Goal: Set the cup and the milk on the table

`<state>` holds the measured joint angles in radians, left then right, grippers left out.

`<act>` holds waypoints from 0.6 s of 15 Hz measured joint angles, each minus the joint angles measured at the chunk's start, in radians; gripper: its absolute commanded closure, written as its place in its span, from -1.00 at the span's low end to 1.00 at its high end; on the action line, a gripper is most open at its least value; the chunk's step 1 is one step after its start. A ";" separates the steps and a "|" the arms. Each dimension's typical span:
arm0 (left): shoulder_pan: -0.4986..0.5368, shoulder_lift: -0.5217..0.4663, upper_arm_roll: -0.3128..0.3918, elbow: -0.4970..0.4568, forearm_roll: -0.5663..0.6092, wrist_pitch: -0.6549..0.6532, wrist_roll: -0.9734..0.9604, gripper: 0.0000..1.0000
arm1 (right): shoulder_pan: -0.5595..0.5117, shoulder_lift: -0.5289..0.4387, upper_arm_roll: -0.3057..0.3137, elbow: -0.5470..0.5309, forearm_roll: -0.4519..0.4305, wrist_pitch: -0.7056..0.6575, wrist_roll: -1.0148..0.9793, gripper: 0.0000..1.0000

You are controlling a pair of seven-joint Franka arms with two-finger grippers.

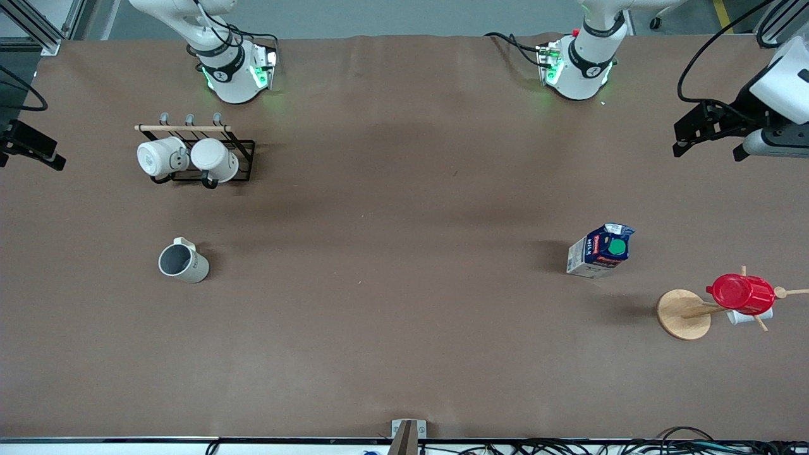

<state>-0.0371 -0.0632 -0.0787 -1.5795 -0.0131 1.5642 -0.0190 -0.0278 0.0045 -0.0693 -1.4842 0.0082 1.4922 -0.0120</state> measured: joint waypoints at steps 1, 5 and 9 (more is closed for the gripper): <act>0.001 0.000 0.001 0.003 0.000 -0.002 0.000 -1.00 | 0.000 0.000 0.000 0.000 0.000 0.000 0.000 -1.00; 0.011 0.003 0.006 0.018 0.001 -0.003 0.000 -1.00 | 0.000 0.000 0.002 0.000 0.000 -0.013 0.000 -1.00; 0.013 0.099 0.008 0.026 0.001 0.022 0.000 -1.00 | 0.001 0.000 0.004 0.000 0.000 -0.025 0.000 -1.00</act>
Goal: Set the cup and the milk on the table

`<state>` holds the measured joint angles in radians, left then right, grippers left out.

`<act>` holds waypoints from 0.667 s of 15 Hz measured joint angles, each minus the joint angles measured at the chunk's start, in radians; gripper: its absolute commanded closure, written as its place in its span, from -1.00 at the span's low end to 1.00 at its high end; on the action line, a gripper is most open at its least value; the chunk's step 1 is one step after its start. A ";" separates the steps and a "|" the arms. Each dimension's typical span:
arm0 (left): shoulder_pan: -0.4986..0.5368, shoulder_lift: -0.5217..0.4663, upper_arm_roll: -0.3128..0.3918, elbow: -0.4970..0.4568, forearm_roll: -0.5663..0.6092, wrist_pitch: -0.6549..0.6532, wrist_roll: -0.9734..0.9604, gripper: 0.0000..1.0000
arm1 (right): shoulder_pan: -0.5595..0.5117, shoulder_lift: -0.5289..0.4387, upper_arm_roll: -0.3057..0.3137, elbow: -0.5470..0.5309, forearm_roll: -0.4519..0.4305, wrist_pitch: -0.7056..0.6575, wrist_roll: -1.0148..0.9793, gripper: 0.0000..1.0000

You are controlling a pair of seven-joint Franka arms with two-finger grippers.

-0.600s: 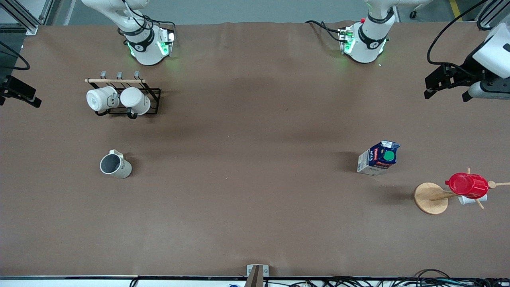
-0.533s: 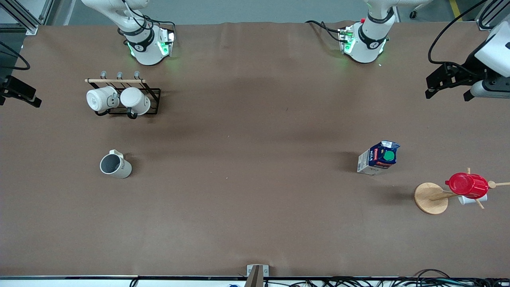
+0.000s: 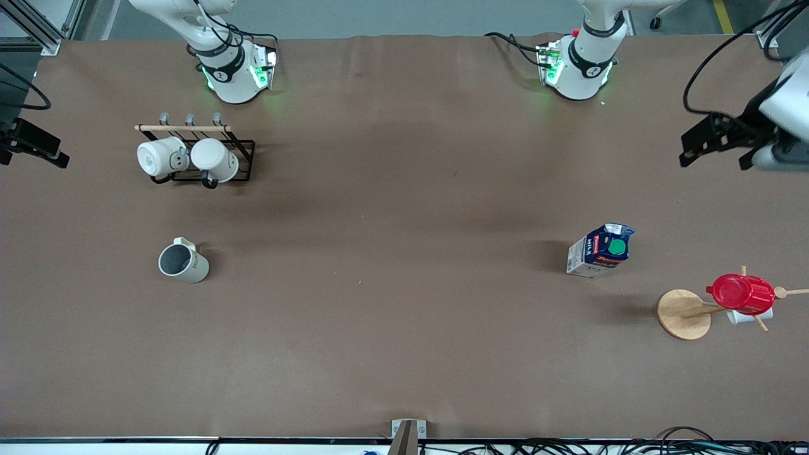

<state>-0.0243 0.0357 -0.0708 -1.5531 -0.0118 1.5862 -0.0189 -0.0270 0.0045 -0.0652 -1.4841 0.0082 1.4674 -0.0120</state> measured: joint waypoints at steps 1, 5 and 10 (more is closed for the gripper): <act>0.000 0.043 0.000 -0.002 0.000 0.029 0.000 -1.00 | 0.000 0.000 0.000 0.000 0.000 -0.002 0.000 -1.00; -0.006 0.187 -0.004 -0.049 0.000 0.152 0.001 -1.00 | 0.005 0.003 0.003 -0.011 0.010 -0.017 -0.040 -1.00; -0.012 0.294 -0.006 -0.092 0.000 0.244 0.001 -1.00 | 0.030 0.059 0.006 -0.223 0.010 0.237 -0.145 -1.00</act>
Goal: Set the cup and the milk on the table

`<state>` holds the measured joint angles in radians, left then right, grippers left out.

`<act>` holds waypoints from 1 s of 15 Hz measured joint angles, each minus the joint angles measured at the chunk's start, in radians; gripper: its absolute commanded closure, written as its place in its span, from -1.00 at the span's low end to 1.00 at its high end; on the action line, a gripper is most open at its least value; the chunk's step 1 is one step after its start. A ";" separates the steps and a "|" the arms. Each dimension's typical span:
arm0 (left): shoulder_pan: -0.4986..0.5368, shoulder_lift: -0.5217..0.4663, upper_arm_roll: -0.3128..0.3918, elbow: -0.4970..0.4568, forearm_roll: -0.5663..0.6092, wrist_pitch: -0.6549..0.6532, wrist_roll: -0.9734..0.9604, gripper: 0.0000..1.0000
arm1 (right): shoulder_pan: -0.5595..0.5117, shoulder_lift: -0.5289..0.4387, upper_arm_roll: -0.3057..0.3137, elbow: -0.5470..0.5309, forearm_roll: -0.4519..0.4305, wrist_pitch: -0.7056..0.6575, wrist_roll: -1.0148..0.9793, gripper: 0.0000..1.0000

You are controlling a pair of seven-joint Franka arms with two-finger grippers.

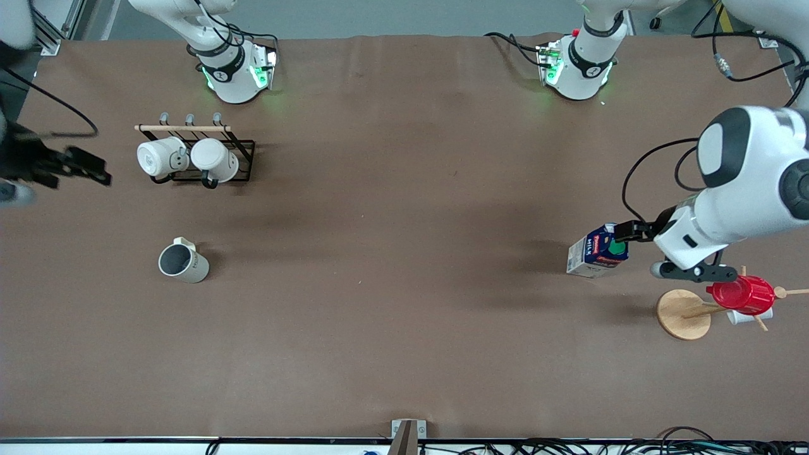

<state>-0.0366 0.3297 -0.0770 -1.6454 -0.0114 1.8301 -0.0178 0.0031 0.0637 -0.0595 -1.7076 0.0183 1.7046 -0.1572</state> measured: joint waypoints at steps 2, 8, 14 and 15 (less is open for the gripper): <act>-0.001 0.024 -0.001 -0.020 0.000 0.024 0.001 -1.00 | -0.001 0.055 -0.004 -0.104 -0.002 0.169 -0.074 -1.00; -0.001 0.032 -0.001 -0.096 0.000 0.055 0.024 -0.80 | -0.041 0.271 -0.017 -0.178 -0.004 0.479 -0.300 -1.00; -0.001 0.032 -0.001 -0.113 0.000 0.056 0.025 -0.11 | -0.049 0.339 -0.016 -0.279 -0.005 0.687 -0.374 -0.80; -0.001 0.032 -0.001 -0.114 0.000 0.056 0.025 0.01 | -0.048 0.342 -0.015 -0.286 -0.005 0.689 -0.380 -0.70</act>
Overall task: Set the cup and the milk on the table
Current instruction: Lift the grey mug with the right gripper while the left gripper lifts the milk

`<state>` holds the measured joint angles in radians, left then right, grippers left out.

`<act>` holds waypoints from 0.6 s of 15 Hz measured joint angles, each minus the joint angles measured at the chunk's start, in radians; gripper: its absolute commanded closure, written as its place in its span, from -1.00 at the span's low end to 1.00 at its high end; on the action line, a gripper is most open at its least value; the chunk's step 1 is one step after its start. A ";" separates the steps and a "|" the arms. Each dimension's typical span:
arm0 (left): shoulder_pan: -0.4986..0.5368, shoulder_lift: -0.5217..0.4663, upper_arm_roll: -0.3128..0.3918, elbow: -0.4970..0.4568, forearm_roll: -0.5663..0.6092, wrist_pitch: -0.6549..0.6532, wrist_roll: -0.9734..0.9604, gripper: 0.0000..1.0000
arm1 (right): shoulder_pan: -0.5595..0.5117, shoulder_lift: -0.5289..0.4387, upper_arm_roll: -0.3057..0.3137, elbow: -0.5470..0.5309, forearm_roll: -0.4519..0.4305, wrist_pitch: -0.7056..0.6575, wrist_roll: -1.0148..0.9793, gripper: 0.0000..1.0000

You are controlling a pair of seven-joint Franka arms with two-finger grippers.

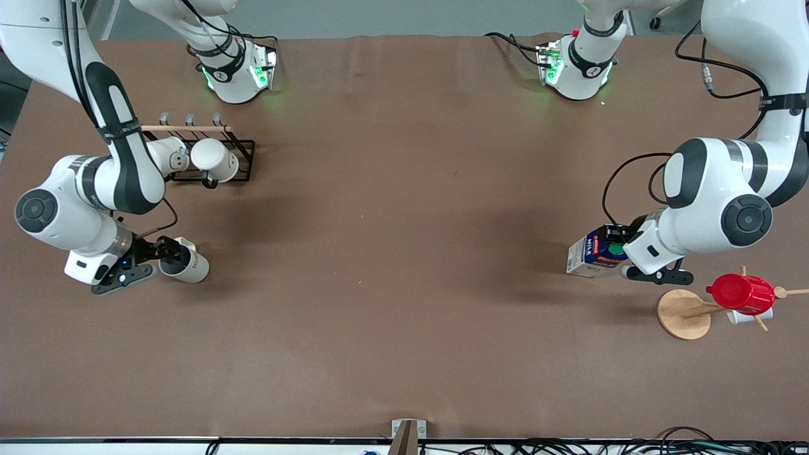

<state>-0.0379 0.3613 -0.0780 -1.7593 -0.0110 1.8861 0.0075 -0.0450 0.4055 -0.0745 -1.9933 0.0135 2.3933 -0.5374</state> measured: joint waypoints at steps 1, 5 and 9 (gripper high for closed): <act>0.000 0.000 0.000 -0.001 0.000 0.002 0.000 0.14 | 0.001 0.000 0.001 -0.007 0.000 0.000 -0.005 -0.49; -0.002 0.000 -0.002 0.001 0.000 0.014 0.000 0.54 | 0.004 0.003 0.003 -0.020 0.000 0.012 -0.010 0.37; -0.003 -0.008 -0.002 0.075 0.000 -0.010 0.000 0.54 | 0.004 0.016 0.003 -0.021 0.001 0.028 -0.004 0.99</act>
<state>-0.0405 0.3529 -0.0799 -1.6840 -0.0110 1.8763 0.0075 -0.0406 0.4212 -0.0718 -2.0141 0.0149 2.4208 -0.5411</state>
